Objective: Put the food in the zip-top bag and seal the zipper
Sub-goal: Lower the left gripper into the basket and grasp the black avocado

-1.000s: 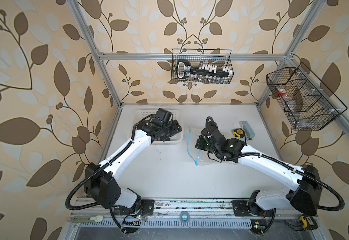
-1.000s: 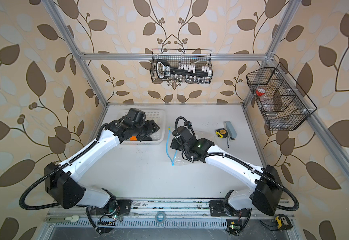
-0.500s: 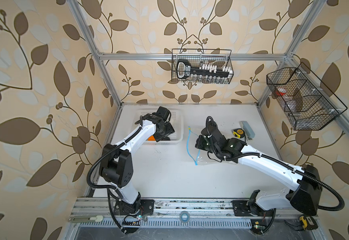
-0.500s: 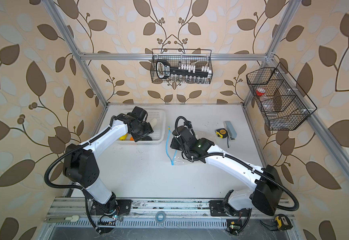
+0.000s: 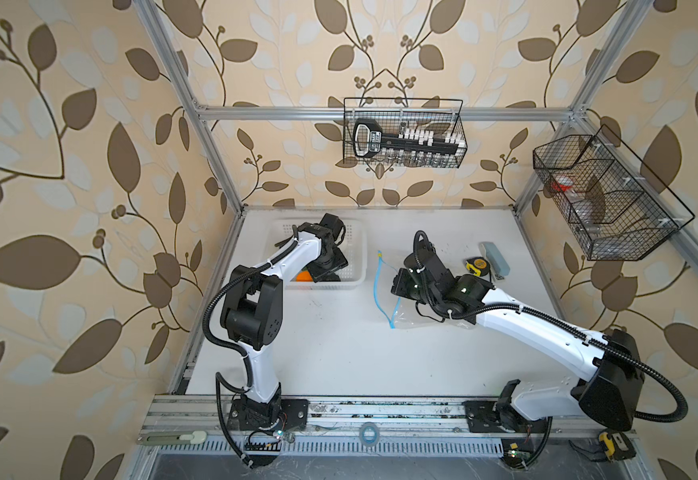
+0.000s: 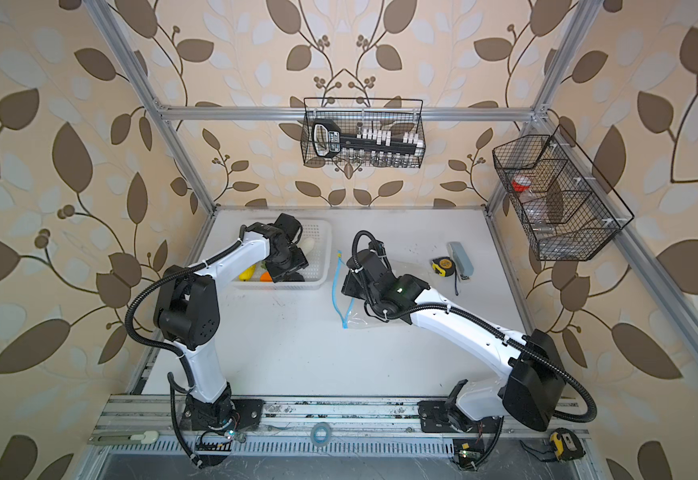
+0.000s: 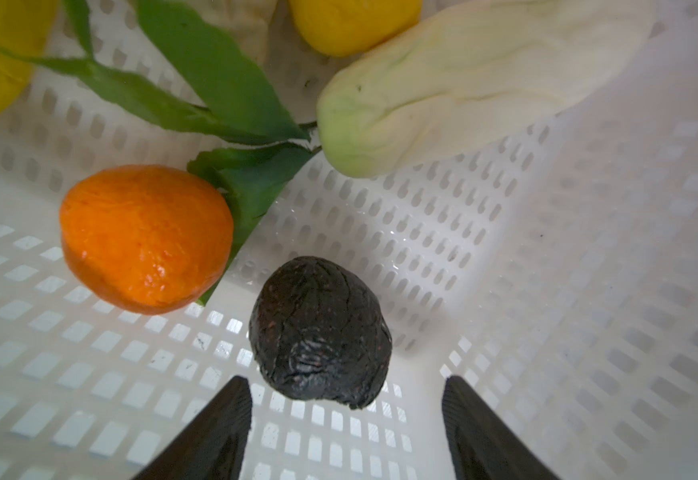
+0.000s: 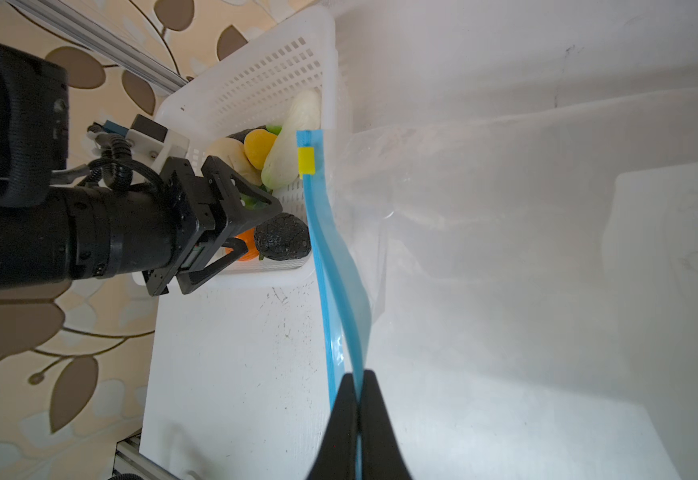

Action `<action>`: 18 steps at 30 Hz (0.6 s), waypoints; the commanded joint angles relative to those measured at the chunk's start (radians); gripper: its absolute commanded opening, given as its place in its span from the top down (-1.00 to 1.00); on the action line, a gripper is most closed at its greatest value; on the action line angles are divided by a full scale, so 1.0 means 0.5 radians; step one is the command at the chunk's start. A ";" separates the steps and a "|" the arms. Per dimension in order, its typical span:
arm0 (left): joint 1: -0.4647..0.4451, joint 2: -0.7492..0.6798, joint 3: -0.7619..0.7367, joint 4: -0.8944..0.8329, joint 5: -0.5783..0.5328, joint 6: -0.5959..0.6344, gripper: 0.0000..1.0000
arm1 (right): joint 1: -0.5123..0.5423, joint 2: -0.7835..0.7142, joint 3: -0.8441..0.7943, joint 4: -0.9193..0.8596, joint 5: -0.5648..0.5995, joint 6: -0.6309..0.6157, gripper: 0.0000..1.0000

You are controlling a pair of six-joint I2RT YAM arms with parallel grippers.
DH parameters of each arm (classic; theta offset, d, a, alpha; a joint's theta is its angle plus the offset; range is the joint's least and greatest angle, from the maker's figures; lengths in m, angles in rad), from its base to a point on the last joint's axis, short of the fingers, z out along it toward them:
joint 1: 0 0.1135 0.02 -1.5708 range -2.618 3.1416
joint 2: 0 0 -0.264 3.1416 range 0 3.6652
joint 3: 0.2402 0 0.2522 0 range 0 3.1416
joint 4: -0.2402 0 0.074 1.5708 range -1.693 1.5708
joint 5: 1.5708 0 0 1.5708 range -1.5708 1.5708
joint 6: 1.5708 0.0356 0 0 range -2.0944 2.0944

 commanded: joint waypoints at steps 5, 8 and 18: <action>0.011 0.091 0.058 -0.065 -0.034 -0.009 -0.46 | -0.030 0.033 -0.046 0.032 -0.037 -0.009 1.00; 0.011 0.122 0.056 -0.048 -0.014 -0.012 -0.46 | -0.031 0.043 -0.047 0.039 -0.048 -0.008 1.00; 0.004 0.156 0.012 0.020 0.071 -0.023 -0.41 | -0.043 0.062 -0.042 0.040 -0.051 -0.008 1.00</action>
